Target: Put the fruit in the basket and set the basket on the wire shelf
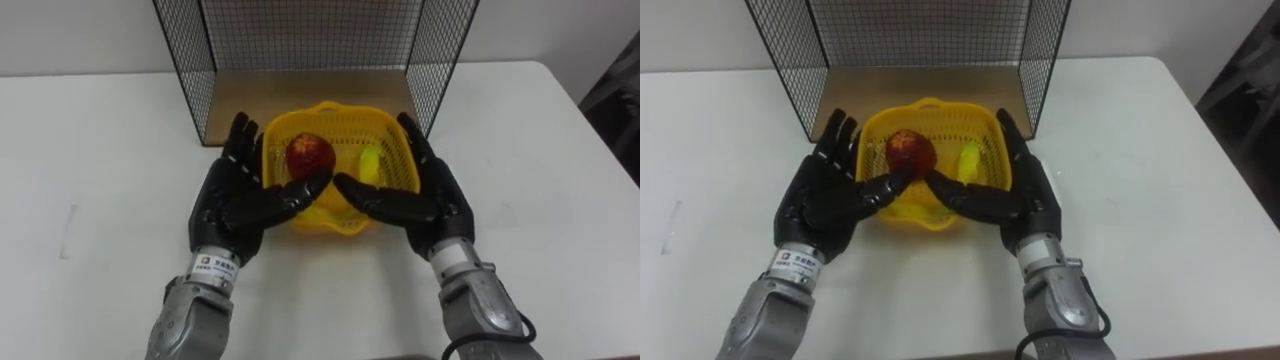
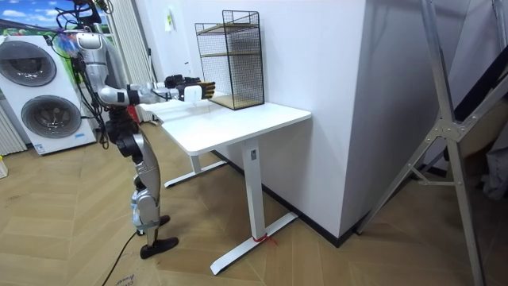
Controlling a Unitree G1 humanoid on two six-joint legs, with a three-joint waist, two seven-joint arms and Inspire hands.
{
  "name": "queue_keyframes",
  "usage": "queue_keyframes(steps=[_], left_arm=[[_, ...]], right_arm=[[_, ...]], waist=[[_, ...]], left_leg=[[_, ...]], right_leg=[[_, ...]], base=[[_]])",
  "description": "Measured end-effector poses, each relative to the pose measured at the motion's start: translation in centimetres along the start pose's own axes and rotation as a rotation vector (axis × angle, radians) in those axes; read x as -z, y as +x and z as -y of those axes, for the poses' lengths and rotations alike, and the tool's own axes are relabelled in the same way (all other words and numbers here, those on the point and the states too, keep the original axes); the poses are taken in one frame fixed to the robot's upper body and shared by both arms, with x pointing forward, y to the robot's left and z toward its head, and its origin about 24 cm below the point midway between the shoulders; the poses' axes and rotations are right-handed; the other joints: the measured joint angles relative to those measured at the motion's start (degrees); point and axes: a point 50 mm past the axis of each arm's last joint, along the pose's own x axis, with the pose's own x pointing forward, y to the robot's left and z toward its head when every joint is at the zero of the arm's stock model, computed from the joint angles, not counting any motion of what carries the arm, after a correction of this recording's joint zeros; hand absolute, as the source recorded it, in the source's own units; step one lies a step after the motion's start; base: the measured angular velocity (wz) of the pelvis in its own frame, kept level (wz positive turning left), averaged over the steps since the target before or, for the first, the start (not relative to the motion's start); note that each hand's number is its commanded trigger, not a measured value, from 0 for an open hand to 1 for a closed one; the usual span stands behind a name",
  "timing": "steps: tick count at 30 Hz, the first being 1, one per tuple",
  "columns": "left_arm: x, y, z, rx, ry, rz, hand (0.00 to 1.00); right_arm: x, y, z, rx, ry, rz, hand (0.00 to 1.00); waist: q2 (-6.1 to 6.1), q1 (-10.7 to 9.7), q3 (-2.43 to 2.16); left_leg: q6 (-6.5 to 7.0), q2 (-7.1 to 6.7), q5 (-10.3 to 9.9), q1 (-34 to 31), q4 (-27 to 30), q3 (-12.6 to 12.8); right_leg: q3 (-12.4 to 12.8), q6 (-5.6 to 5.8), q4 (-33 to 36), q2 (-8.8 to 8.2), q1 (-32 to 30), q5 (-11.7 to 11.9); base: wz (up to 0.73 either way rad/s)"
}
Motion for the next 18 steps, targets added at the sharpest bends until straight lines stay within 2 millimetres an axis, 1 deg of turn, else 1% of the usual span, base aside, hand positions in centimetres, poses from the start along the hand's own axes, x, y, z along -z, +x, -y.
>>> queue_keyframes(steps=[3, 8, 9, 12, 14, 16, 18], left_arm=[[-0.4, 0.0, 0.3, -0.002, 0.03, 0.017, 0.0], [-0.5, 0.1, 0.3, -0.02, 0.047, 0.027, 0.0], [-0.7, 0.1, 0.4, -0.022, 0.053, 0.035, 0.0], [-1.1, 0.1, 0.8, -0.016, 0.048, 0.063, 0.0], [-1.3, 0.2, 1.0, -0.012, 0.044, 0.08, 0.0], [-1.5, 0.2, 1.1, -0.01, 0.038, 0.097, 0.0], [-1.5, 0.2, 1.1, -0.01, 0.038, 0.103, 0.0]], right_arm=[[-0.5, 0.0, -0.4, -0.004, 0.014, 0.022, 0.0], [-1.1, 0.1, -0.8, -0.014, 0.022, 0.051, 0.0], [-1.3, 0.1, -0.9, -0.017, 0.03, 0.063, 0.0], [-1.4, 0.1, -1.2, -0.019, 0.05, 0.088, 0.0], [-1.4, 0.1, -1.4, -0.025, 0.057, 0.094, 0.0], [-1.5, 0.1, -1.5, -0.029, 0.061, 0.105, 0.0], [-1.5, 0.1, -1.6, -0.034, 0.062, 0.109, 0.0]], waist=[[0.2, 0.07, 0.01], [0.15, 0.02, 0.04], [0.12, 0.03, 0.05], [0.01, -0.03, 0.1], [-0.16, -0.06, 0.22], [-0.56, -0.09, 0.47], [-0.83, -0.11, 0.63]], left_leg=[[0.0, 0.02, 0.02, 0.13, 0.0, -0.05], [0.0, 0.07, 0.01, 0.83, -0.1, -0.14], [0.0, 0.43, 0.0, 0.81, -0.14, -0.16], [-0.01, 0.47, -0.01, 0.92, -0.1, -0.17], [-0.01, 0.47, -0.01, 0.98, 0.02, -0.19], [-0.02, 0.49, -0.01, 0.93, 0.13, -0.23], [-0.02, 0.51, -0.03, 0.81, 0.35, -0.27]], right_leg=[[-0.28, 0.0, 0.0, -0.04, 0.23, 0.0], [-0.4, 0.0, 0.15, -0.05, 0.9, 0.0], [-0.41, 0.0, 0.19, -0.02, 0.89, 0.0], [-0.47, 0.0, 0.59, 0.02, 0.9, 0.0], [-0.55, 0.0, 0.9, 0.05, 0.88, -0.01], [-0.64, 0.0, 0.93, 0.05, 0.88, -0.01], [-0.68, 0.0, 0.95, 0.04, 0.88, -0.01]], base=[[0.0], [0.0], [0.0], [0.0], [0.0], [0.0], [0.0]])
